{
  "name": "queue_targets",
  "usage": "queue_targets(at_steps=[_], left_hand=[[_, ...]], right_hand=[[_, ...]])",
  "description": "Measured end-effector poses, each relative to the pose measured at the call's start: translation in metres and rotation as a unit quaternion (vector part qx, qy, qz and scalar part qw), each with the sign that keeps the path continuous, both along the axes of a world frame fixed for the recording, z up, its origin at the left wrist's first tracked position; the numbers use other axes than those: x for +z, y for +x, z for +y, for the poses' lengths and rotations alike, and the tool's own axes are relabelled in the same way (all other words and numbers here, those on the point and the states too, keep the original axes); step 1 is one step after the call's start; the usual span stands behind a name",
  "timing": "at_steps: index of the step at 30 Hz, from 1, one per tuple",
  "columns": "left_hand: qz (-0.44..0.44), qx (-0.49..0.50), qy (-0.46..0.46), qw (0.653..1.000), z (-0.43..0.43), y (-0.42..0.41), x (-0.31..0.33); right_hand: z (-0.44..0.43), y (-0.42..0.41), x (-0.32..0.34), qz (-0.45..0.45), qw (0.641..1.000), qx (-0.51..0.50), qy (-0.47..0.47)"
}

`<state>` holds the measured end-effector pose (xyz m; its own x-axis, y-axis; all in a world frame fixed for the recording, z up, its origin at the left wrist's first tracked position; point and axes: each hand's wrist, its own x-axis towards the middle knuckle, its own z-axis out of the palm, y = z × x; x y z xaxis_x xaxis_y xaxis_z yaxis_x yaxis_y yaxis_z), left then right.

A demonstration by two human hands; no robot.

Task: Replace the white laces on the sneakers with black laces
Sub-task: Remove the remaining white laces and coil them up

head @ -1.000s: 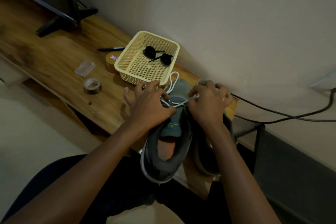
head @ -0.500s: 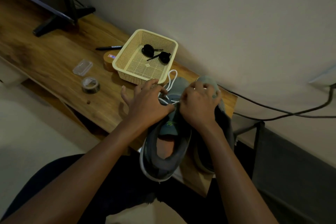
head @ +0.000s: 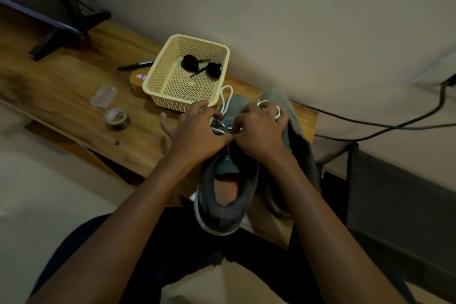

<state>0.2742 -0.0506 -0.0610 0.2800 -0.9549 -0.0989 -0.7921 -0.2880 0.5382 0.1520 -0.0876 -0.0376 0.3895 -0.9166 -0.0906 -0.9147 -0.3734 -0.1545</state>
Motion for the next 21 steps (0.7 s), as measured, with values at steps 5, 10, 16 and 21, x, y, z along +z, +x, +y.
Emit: queue_targets(at_steps=[5,10,16,21], left_hand=[[0.092,-0.027,0.016,0.995,-0.009,0.010,0.006],[0.073,-0.053,0.056,0.994,-0.015,0.013,0.009],[0.017,-0.044,0.003,0.999,-0.016,0.022,0.011],[0.019,-0.018,0.051,0.998,-0.020,0.013,0.010]], right_hand=[[-0.005,-0.005,0.007,-0.009,0.999,-0.032,-0.032],[-0.008,-0.016,0.014,-0.044,0.994,-0.071,-0.071],[-0.001,-0.010,0.008,-0.039,0.999,0.004,-0.015],[0.002,-0.009,0.001,-0.017,0.999,0.006,-0.037]])
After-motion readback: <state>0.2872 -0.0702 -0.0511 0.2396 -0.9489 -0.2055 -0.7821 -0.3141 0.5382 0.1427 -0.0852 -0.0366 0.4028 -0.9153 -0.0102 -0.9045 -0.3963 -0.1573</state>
